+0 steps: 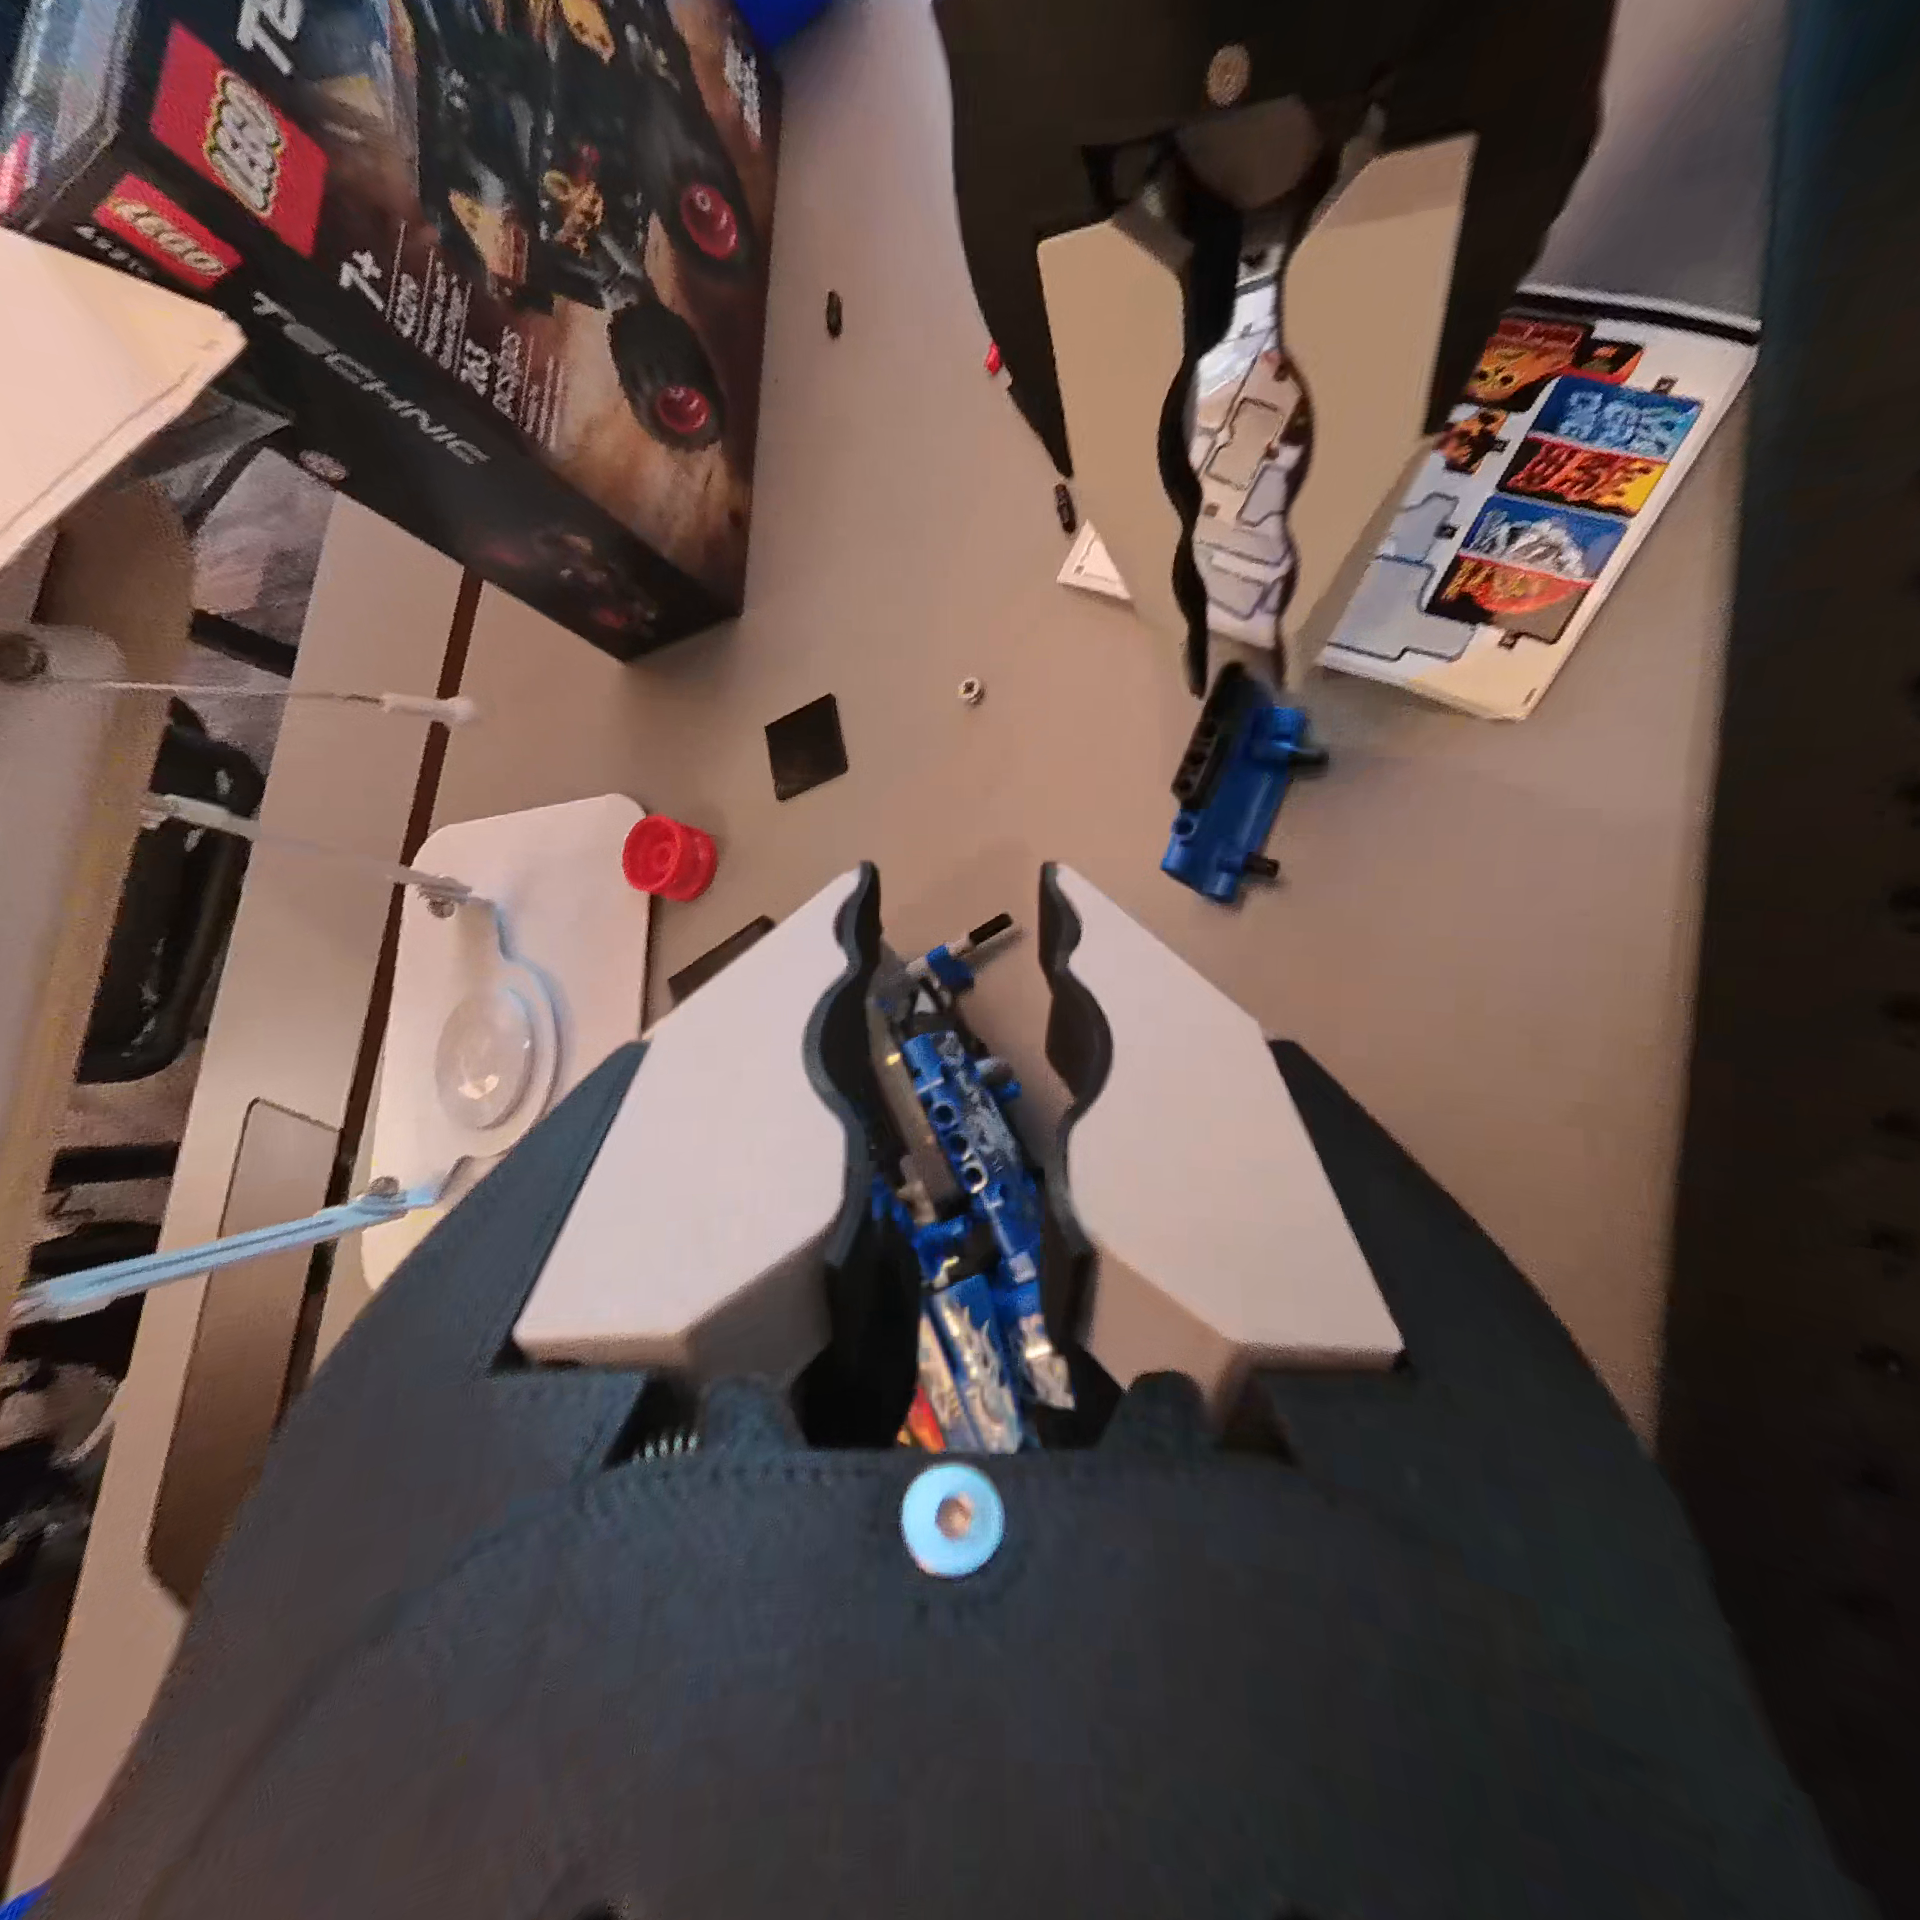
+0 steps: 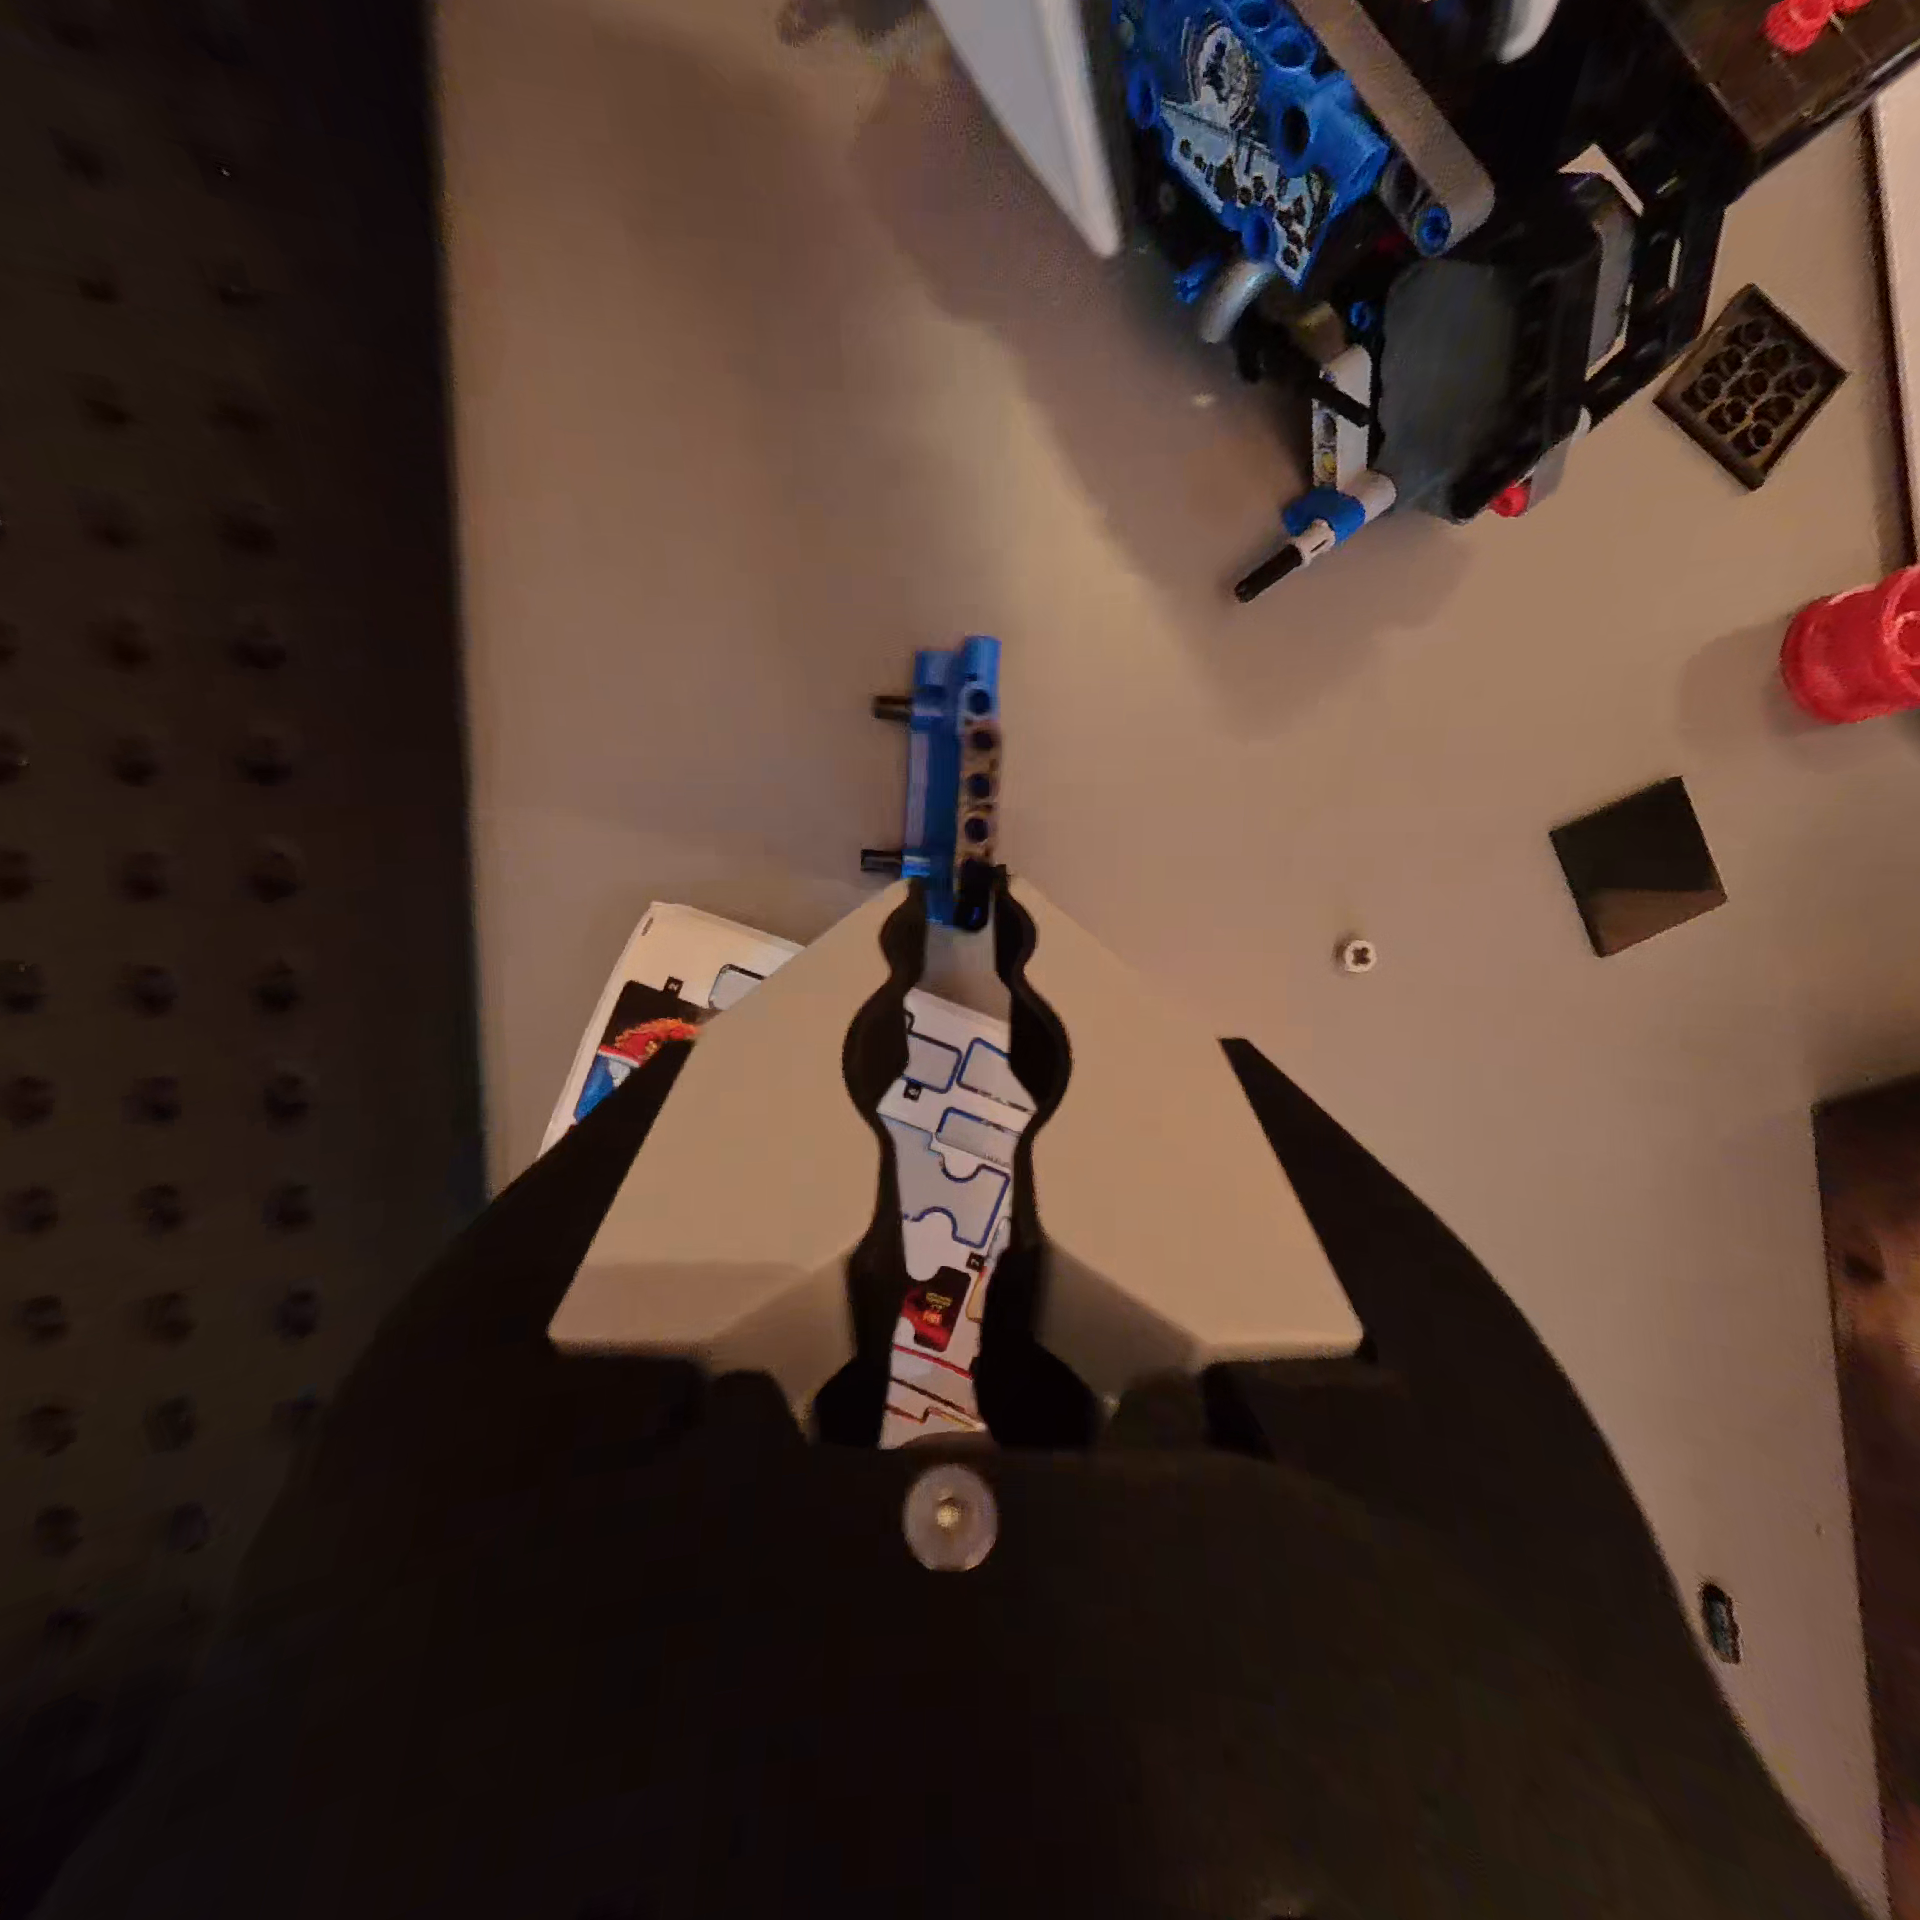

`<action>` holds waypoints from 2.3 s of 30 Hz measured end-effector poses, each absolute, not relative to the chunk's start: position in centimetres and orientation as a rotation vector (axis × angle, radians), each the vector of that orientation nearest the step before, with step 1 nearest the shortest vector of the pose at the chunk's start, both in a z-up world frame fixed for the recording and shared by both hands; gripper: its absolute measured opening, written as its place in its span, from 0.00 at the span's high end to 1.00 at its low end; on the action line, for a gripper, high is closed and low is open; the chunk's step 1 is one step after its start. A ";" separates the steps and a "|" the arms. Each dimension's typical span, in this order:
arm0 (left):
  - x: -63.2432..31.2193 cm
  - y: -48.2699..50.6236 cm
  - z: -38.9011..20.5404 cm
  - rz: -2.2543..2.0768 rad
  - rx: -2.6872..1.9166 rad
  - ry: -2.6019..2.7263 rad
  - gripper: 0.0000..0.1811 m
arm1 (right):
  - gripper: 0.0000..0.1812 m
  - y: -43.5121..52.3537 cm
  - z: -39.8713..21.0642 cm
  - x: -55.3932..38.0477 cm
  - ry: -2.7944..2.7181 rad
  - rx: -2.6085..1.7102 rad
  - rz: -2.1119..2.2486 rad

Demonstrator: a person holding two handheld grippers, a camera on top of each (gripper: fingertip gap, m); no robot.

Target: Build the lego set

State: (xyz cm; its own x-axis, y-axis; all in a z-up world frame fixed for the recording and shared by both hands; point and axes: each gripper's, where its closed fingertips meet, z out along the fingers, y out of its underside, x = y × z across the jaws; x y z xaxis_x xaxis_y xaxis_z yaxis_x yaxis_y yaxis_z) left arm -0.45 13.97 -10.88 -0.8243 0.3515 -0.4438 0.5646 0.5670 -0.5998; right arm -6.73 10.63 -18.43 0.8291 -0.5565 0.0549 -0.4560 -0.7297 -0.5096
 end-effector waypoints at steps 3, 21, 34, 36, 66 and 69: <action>0.7 14.3 -9.8 -1.097 0.733 2.495 0.84 | 0.87 10.9 -18.0 -7.0 0.737 -2.508 -0.252; 15.3 5.8 0.3 -1.165 0.595 2.050 0.75 | 0.61 -2.2 0.2 8.8 1.014 -2.029 -1.242; 15.2 1.8 -1.8 -1.125 0.778 2.028 0.91 | 0.72 -2.6 -2.9 11.1 0.931 -2.161 -1.226; 15.2 1.9 -1.9 -1.132 0.772 2.061 0.93 | 0.73 -2.6 -2.7 11.0 0.937 -2.126 -1.201; 15.1 3.1 -1.8 -1.410 0.630 2.465 0.98 | 0.90 -2.6 -2.7 10.4 0.885 -2.011 -1.110; 15.2 3.0 -1.8 -1.431 0.606 2.507 0.98 | 0.90 -2.5 -2.8 10.4 0.881 -2.012 -1.110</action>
